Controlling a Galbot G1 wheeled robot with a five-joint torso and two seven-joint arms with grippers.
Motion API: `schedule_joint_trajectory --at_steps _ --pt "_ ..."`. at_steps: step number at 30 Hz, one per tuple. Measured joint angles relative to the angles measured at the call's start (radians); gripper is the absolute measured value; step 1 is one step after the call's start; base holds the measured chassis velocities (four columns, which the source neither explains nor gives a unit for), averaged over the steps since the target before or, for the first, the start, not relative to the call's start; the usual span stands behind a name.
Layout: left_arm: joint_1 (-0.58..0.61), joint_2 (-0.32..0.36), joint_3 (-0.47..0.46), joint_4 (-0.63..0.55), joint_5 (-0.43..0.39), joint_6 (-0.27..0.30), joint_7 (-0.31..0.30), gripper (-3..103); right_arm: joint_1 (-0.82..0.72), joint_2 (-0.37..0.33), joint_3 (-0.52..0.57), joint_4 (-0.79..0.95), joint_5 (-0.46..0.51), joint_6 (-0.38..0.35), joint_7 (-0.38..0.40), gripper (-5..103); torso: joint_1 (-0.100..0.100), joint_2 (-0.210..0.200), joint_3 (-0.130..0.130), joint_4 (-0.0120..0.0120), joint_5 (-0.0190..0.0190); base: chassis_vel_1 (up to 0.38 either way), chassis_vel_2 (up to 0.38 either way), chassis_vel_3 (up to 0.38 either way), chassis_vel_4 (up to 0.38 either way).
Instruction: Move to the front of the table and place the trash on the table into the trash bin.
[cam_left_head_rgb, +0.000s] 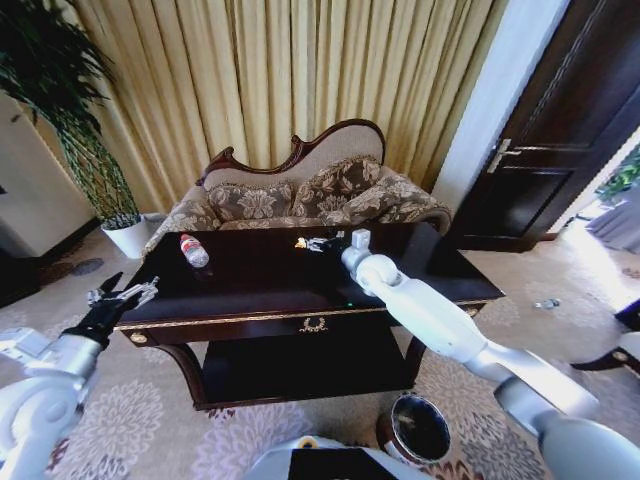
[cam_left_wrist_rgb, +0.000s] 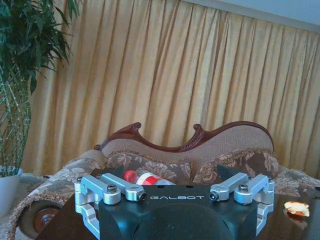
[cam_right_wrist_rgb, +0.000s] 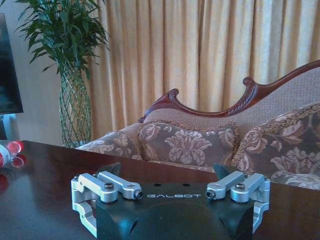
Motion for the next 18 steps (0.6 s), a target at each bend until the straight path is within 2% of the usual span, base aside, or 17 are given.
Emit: schedule_joint_trajectory --at_steps 7,11,15,18 --pt "-0.003 -0.018 0.003 0.003 0.001 0.0 -0.001 100 0.077 0.058 -0.074 -0.06 0.03 -0.022 0.029 100 0.0 0.0 0.0 0.0003 -0.0003 0.0 0.0 0.0 0.0" --pt "-0.002 -0.024 0.0 0.001 0.002 0.0 -0.001 100 0.102 0.09 -0.097 -0.082 0.066 -0.056 0.083 100 0.0 0.0 0.0 0.0002 -0.0002 0.0 0.0 0.0 0.0" --pt "0.007 -0.032 -0.01 0.002 0.002 -0.002 0.0 100 0.109 0.112 -0.126 -0.088 0.09 -0.092 0.171 100 0.0 0.0 0.0 0.0001 -0.0003 0.0 0.0 0.0 0.0" --pt "0.01 -0.037 -0.012 0.002 0.002 -0.003 0.001 100 0.108 0.117 -0.127 -0.09 0.096 -0.1 0.194 100 0.0 0.0 0.0 0.0001 -0.0003 0.0 0.0 0.0 0.0"
